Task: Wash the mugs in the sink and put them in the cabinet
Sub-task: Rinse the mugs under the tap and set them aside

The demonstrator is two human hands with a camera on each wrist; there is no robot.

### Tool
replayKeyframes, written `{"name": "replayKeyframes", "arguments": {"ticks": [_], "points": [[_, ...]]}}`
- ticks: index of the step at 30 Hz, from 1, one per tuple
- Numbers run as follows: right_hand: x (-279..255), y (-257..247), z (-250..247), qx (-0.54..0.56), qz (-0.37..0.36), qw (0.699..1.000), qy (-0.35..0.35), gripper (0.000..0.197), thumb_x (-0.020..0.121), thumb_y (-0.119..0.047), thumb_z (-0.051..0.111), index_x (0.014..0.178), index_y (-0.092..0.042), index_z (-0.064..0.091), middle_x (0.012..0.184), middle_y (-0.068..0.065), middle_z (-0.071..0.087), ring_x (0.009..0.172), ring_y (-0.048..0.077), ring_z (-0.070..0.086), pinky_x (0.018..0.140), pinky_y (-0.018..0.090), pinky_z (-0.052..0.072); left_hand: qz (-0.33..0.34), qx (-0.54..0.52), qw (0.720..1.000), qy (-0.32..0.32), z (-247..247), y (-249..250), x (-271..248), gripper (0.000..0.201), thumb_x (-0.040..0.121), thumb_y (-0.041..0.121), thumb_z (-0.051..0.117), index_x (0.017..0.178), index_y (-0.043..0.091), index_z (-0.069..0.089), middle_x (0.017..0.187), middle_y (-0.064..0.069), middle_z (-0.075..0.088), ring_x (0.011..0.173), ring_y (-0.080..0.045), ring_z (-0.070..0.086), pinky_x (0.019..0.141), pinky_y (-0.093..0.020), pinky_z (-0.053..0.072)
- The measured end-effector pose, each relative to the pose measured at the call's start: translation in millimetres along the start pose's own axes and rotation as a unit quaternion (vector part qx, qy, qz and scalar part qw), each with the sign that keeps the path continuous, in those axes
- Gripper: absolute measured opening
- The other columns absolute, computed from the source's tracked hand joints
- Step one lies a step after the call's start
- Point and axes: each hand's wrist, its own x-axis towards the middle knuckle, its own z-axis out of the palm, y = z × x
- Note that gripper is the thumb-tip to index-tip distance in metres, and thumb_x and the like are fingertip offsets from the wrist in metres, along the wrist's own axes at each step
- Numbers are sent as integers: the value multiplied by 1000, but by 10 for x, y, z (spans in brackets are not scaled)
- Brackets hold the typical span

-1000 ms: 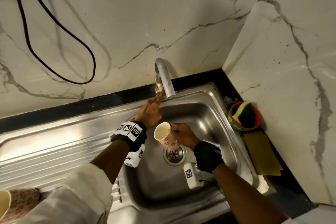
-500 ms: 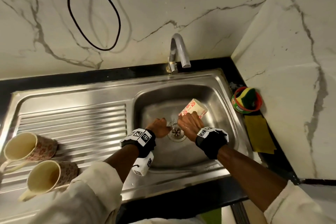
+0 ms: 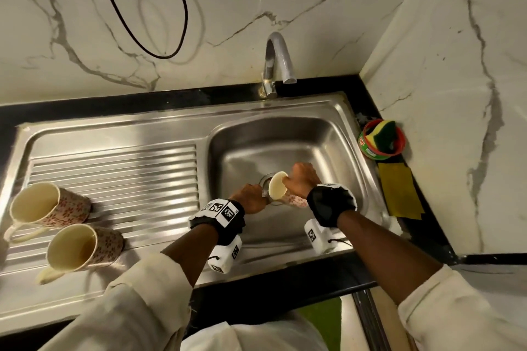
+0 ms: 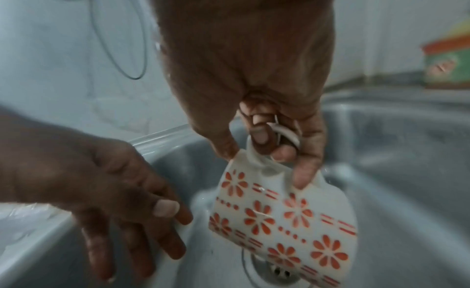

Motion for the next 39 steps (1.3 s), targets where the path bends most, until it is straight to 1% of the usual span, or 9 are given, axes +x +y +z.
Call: {"name": "replayKeyframes", "arguments": {"ticks": [6,11,15,18,23,30,32,36,39], "points": [[163,334,443,44,122,986,-109,44,86,-22,57,124,-1,54,126,23,56,106,40,63,91,44,53,-11,-16,1000,-11,154,126,8,46,103,37,43,125,-1,59,133,-19,57,122,-32,53,97,-34,39],[367,649,609,78,201,969,-122,54,89,-31,50,138,-7,46,136,18,52,119,36,56,99,45,49,-14,-14,1000,-21,282,187,68,53,101,45,45,126,2,59,134,-17,57,122,-31,53,98,-33,42],[825,1154,1054,71,218,965,-128,61,74,-39,49,130,-14,54,120,14,64,103,36,64,91,45,54,-21,-8,999,-22,346,229,150,53,100,46,44,129,4,58,136,-15,55,124,-30,52,100,-34,41],[874,1256,1081,75,233,961,-132,58,75,-41,49,125,-13,56,117,15,65,98,37,65,88,46,55,-21,-1,1000,-20,377,268,200,52,100,46,43,125,4,61,134,-15,57,123,-31,53,101,-35,41],[427,1042,526,13,192,973,-126,48,90,-35,49,132,-11,47,136,17,51,123,37,51,102,43,43,-25,-13,999,-23,420,329,265,51,100,46,44,116,2,63,128,-15,60,119,-30,55,99,-34,44],[115,467,90,-29,46,998,-11,33,93,-28,54,118,-7,58,125,17,59,114,36,55,93,38,42,-29,-17,999,-9,409,418,195,50,99,45,47,129,6,57,135,-15,56,122,-31,53,98,-36,43],[81,261,142,29,13,998,-48,34,87,-36,61,107,-8,64,115,16,64,103,34,61,85,36,49,-31,-10,999,14,361,403,99,47,98,41,50,134,11,55,136,-12,56,123,-29,54,99,-36,44],[-2,-211,334,93,-62,989,-100,30,80,-30,66,56,-12,62,64,6,68,69,27,67,75,41,58,-106,-26,987,116,248,137,-197,34,93,34,53,122,17,62,125,-11,64,114,-32,62,95,-39,50],[-73,-688,414,125,-118,981,-88,29,78,-32,65,57,-13,66,64,6,70,68,27,69,72,43,58,-169,-82,965,181,92,-212,-510,32,91,37,51,109,16,66,109,-9,71,100,-30,68,87,-37,54]]}}
